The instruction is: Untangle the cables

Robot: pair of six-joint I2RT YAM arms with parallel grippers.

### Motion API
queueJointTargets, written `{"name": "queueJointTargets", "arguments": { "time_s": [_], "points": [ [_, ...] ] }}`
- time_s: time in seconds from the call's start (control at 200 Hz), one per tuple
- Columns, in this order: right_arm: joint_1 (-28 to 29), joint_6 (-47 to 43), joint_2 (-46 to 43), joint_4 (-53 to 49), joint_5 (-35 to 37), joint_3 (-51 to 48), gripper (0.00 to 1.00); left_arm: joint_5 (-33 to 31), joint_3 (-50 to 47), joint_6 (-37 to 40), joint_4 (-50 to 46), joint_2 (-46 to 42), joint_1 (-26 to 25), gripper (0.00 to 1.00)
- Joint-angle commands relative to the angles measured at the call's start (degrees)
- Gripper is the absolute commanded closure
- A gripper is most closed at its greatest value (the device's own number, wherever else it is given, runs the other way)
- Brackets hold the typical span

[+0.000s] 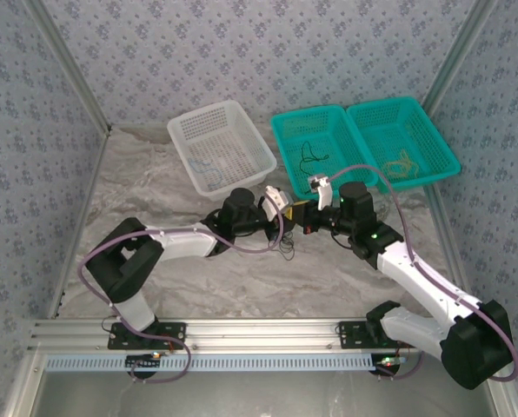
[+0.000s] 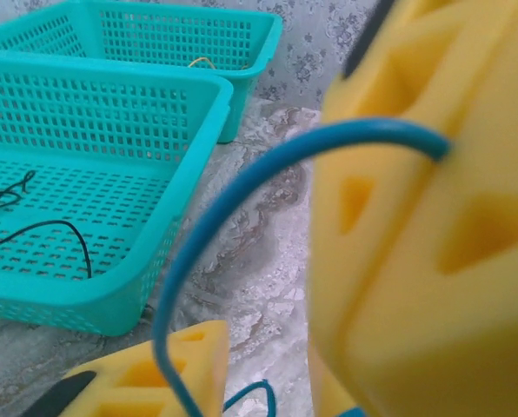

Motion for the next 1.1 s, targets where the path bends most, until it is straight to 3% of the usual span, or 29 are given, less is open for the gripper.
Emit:
{"name": "queueJointTargets", "arguments": {
  "time_s": [0.0, 0.17, 0.43, 0.73, 1.094],
  "points": [
    [0.61, -0.38, -0.38, 3.89, -1.19, 3.06, 1.00, 1.02, 1.24, -1.86, 1.04, 2.38, 0.73, 0.81],
    [0.71, 0.27, -0.31, 6.44, -0.40, 3.50, 1.00, 0.87, 1.41, -2.05, 0.19, 3.75, 1.09, 0.92],
    [0.72, 0.24, -2.10, 9.78, 0.78, 4.02, 1.00, 0.75, -0.10, -4.24, 2.00, 5.26, 1.93, 0.94],
    [0.64, 0.40, -5.17, 12.83, 1.44, 5.08, 1.00, 0.49, -1.27, -6.56, 2.17, 8.06, 2.39, 0.82],
    [0.64, 0.92, -6.07, 13.57, 3.87, 5.01, 1.00, -0.71, -1.22, -8.04, 2.33, 10.17, 2.61, 0.80]
  ]
}}
